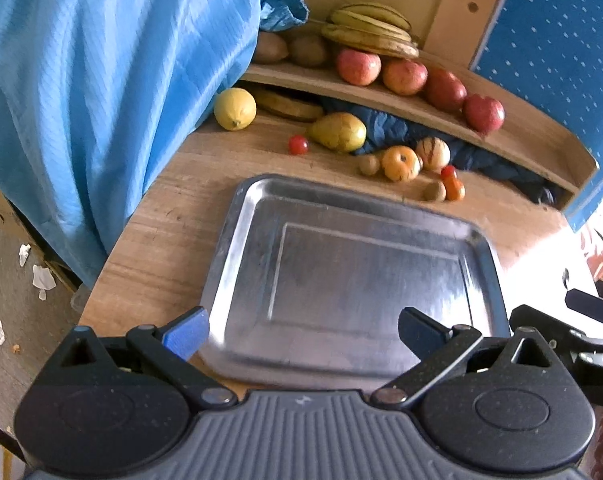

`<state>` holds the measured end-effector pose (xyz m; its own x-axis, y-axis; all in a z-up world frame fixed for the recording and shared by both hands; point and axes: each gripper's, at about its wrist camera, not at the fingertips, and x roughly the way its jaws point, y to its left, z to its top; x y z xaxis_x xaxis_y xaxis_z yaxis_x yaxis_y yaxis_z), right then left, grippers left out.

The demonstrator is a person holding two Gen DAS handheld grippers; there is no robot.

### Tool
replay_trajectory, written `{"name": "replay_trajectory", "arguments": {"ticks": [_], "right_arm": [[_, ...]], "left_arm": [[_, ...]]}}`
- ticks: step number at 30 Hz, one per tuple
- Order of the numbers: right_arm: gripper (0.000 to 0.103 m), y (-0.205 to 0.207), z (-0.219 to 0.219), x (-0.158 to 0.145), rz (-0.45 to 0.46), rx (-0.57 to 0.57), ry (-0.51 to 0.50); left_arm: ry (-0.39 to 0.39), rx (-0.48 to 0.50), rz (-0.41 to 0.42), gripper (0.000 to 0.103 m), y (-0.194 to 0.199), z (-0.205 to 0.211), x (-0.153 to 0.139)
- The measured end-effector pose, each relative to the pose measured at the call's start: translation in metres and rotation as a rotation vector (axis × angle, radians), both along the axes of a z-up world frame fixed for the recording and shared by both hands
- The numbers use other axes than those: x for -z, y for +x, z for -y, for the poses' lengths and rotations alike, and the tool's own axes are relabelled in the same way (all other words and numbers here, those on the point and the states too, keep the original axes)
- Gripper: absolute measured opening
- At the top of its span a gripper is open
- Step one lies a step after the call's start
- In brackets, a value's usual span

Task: Organize fruits
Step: 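Move the left tool to the lemon while the right tool approaches the cherry tomato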

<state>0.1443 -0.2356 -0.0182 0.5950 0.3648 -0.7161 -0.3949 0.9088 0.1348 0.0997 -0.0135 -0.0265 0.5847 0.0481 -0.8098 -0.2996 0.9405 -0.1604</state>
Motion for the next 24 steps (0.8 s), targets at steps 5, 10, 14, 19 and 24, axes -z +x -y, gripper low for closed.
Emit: {"name": "replay_trajectory", "arguments": {"ticks": [5,10,14,19,24], "right_arm": [[0.103,0.029,0.007,-0.001,0.015,-0.041,0.010],[0.103,0.053,0.018,-0.005,0.038,-0.063,0.019],[0.103,0.069,0.029,-0.007,0.049,-0.082,0.036],[0.103,0.080,0.035,-0.008,0.054,-0.121,0.070],[0.103,0.083,0.029,-0.009,0.066,-0.146,0.082]], "left_arm": [[-0.009,-0.059,0.016,0.102,0.024,0.002,-0.004],[-0.004,-0.099,0.045,0.102,0.042,0.007,-0.012],[0.001,-0.119,0.062,0.102,0.055,0.013,-0.019],[0.031,-0.135,0.071,0.102,0.063,0.014,-0.029],[0.069,-0.138,0.059,0.102,0.072,0.009,-0.035]]}}
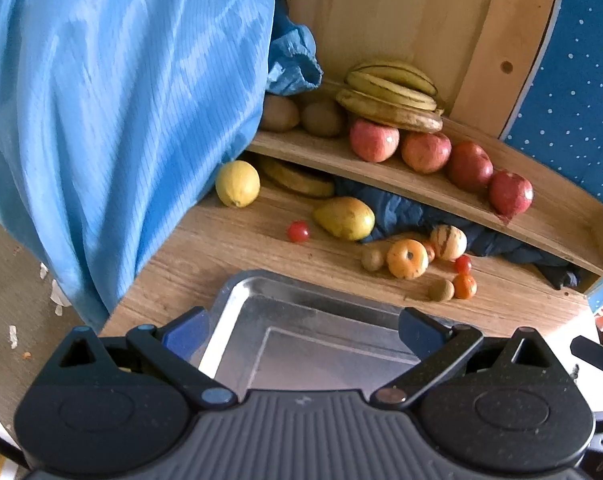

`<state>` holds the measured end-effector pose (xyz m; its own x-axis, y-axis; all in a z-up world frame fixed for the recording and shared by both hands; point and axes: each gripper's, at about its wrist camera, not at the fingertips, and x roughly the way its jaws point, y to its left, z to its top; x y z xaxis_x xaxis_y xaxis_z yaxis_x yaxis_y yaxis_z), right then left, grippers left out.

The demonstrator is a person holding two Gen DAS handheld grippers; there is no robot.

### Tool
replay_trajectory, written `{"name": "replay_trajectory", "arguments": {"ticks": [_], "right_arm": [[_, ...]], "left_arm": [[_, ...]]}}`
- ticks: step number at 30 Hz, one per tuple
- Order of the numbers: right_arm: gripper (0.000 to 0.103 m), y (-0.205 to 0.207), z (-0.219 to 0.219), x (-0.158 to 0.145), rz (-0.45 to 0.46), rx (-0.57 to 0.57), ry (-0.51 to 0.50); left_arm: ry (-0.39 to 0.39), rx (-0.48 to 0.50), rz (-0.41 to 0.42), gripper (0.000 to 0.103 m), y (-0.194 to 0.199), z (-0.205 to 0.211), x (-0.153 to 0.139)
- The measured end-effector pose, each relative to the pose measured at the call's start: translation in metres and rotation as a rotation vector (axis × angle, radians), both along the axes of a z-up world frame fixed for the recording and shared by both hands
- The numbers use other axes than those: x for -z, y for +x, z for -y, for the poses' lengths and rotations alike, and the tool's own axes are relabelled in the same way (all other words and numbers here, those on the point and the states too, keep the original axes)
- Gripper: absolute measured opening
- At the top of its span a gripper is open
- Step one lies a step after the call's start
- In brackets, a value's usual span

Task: Organize fruits
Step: 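Move the left tool to the lemon while the right tool approaches the cherry tomato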

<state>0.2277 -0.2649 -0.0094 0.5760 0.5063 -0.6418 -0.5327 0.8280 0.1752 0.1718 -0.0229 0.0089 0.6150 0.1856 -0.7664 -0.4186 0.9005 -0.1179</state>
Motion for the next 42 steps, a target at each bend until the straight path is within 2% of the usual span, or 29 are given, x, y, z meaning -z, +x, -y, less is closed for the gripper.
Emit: {"name": "replay_trajectory", "arguments": {"ticks": [9,30,42], "right_arm": [[0.102,0.003,-0.019,0.006,-0.030,-0.021,0.007],[0.102,0.037,-0.109,0.027,-0.090,-0.022,-0.104],[0.094,0.054,-0.162,0.040,-0.084,-0.035,-0.102]], "left_arm": [[0.036,0.046,-0.046,0.102,0.025,-0.015,0.003],[-0.034,0.164,-0.102,0.102,0.116,-0.092,0.047],[-0.005,0.210,-0.140,0.102,0.154,-0.112,0.074]]}}
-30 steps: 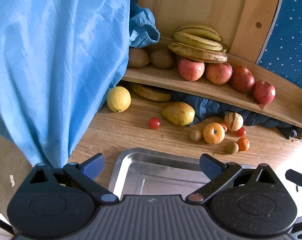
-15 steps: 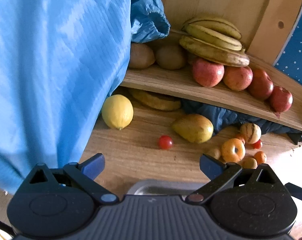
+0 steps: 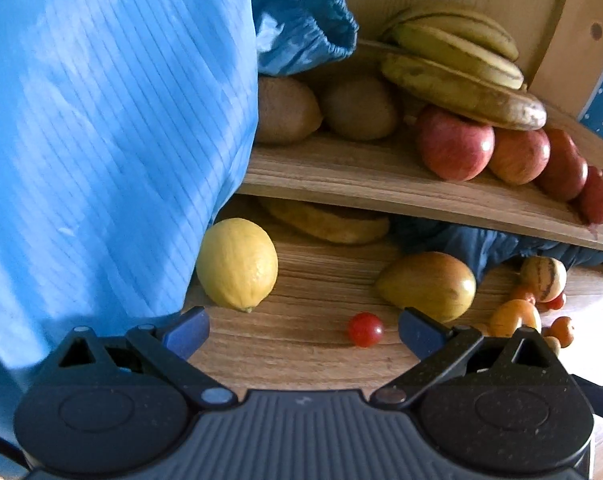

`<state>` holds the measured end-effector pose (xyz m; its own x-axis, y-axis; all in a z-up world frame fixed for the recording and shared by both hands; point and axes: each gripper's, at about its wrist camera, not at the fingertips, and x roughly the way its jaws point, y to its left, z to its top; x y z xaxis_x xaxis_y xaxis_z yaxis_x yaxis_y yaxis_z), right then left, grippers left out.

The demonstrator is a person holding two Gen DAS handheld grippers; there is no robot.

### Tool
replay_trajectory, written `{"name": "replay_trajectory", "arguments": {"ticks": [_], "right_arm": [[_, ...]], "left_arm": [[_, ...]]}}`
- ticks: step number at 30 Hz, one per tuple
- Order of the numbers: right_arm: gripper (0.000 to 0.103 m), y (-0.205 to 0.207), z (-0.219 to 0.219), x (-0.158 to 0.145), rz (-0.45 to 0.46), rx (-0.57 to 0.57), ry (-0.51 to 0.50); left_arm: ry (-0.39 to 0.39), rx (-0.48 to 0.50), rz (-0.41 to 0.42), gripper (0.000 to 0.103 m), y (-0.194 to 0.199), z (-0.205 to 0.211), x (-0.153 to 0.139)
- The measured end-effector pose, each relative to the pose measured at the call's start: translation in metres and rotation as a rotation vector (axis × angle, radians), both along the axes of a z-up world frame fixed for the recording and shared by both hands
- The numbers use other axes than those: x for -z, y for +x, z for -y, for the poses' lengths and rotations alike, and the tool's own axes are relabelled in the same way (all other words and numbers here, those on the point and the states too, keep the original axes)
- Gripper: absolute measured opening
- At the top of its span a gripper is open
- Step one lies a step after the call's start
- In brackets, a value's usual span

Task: Organize fruits
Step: 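Move the left tool to the lemon while the right tool approaches the cherry tomato, then close the left gripper on the lemon while the right gripper grasps the cherry tomato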

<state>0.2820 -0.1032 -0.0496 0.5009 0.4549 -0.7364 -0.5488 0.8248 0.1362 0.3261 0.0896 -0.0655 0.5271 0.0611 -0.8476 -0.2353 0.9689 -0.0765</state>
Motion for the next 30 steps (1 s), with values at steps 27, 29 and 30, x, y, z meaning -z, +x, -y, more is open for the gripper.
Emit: {"name": "replay_trajectory", "arguments": {"ticks": [27,29,30], "right_arm": [[0.072,0.037,-0.078,0.032,-0.019,-0.024,-0.046],[0.072,0.038,-0.080,0.033,-0.024,-0.025,-0.047],[0.072,0.039,-0.082,0.034,-0.025,-0.026,-0.047]], "left_arm": [[-0.055,-0.089,0.021,0.083,0.012,-0.039,0.015],[-0.054,-0.096,0.015,0.083,0.014,-0.041,0.016],[-0.054,-0.097,0.015,0.083,0.014,-0.042,0.017]]}}
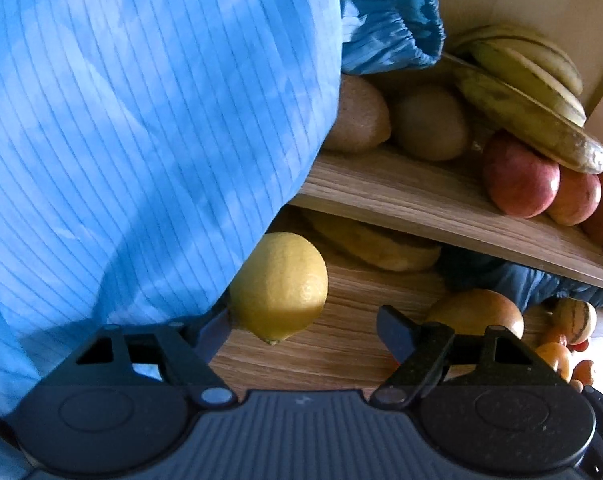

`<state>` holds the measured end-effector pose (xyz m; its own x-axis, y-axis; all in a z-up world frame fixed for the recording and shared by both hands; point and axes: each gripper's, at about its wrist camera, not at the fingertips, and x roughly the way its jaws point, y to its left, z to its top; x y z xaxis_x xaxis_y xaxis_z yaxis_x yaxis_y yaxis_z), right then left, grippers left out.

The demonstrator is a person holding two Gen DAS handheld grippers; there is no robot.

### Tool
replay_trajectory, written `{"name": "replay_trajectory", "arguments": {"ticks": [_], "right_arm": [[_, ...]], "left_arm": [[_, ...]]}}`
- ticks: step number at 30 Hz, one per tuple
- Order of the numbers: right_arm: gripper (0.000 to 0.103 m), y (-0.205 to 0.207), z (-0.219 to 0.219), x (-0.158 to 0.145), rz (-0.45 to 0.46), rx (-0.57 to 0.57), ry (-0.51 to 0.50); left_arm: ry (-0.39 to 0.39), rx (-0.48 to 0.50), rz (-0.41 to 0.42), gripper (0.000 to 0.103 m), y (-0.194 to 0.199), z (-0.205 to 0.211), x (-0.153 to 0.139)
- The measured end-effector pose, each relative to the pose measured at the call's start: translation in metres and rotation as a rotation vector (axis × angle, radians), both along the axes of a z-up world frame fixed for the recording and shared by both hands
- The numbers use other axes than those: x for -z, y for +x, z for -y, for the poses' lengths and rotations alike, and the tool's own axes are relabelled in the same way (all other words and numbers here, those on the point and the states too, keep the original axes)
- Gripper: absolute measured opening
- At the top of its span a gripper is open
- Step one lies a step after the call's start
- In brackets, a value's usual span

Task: Organize fruits
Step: 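Close the left gripper on the lemon while the right gripper grasps the cherry tomato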

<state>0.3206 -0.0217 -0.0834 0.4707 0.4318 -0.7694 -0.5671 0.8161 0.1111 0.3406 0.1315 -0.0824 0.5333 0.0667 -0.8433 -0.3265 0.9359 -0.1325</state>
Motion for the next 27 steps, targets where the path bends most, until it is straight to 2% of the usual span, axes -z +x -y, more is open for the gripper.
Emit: {"name": "replay_trajectory", "arguments": {"ticks": [3,10,19,23,27], "right_arm": [[0.069,0.005,-0.003,0.003,0.004,0.001,-0.009],[0.052,0.018,-0.009,0.013,0.005,0.019,-0.037],[0.044,0.028,-0.015,0.024,-0.017,0.015,-0.035],[0.043,0.029,-0.015,0.026,-0.016,0.017,-0.038],[0.041,0.029,-0.016,0.026,-0.009,0.019,-0.044]], "left_arm": [[0.002,-0.006,0.003,0.083,0.001,-0.001,-0.001],[0.021,-0.033,-0.004,0.075,0.012,-0.001,0.008],[0.029,-0.066,-0.020,0.067,0.025,-0.004,0.023],[0.028,-0.071,-0.023,0.060,0.029,-0.002,0.028],[0.028,-0.073,-0.017,0.060,0.031,-0.004,0.031]]}}
